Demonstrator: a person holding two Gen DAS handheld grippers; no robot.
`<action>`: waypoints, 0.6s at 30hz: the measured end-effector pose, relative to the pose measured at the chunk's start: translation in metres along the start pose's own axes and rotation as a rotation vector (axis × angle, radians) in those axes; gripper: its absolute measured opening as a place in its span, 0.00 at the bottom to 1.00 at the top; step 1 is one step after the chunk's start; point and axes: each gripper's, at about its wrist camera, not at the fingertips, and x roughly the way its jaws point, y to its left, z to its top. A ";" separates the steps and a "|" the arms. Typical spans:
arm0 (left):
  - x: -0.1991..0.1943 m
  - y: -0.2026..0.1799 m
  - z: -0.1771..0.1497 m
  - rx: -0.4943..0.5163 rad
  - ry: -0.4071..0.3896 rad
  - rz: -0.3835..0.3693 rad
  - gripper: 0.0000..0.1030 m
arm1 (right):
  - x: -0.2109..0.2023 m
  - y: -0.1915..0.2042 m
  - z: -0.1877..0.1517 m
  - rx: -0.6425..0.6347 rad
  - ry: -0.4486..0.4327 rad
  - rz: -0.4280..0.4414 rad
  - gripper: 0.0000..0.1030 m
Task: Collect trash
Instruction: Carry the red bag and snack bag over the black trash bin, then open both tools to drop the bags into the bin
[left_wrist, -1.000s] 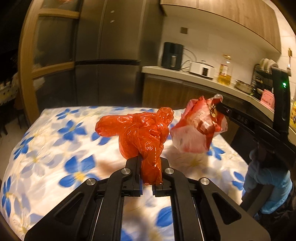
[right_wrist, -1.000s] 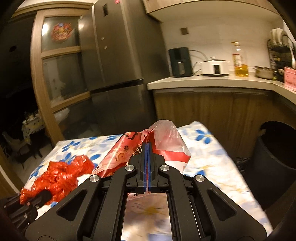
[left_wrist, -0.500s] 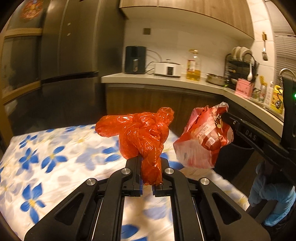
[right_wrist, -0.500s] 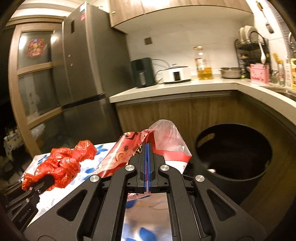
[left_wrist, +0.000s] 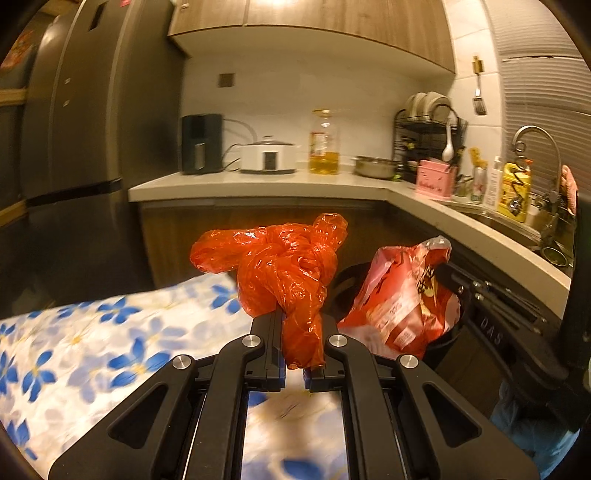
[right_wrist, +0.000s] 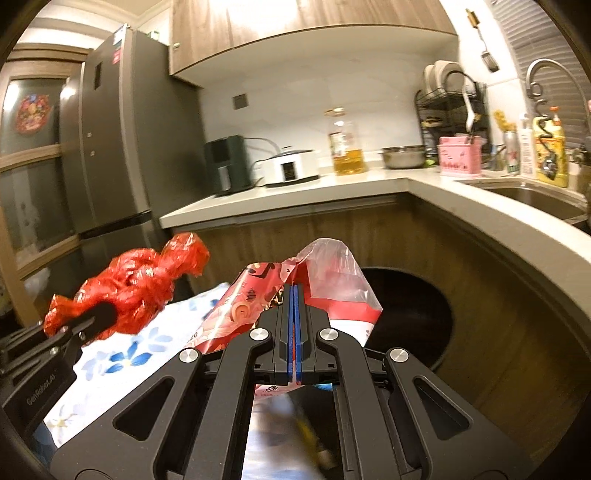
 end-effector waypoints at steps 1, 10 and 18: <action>0.005 -0.007 0.003 0.006 -0.004 -0.013 0.06 | 0.000 -0.005 0.001 0.001 -0.004 -0.011 0.01; 0.055 -0.051 0.020 0.019 -0.013 -0.111 0.06 | 0.010 -0.058 0.017 0.018 -0.032 -0.114 0.01; 0.091 -0.069 0.021 0.012 -0.006 -0.171 0.06 | 0.030 -0.076 0.023 -0.005 -0.029 -0.151 0.01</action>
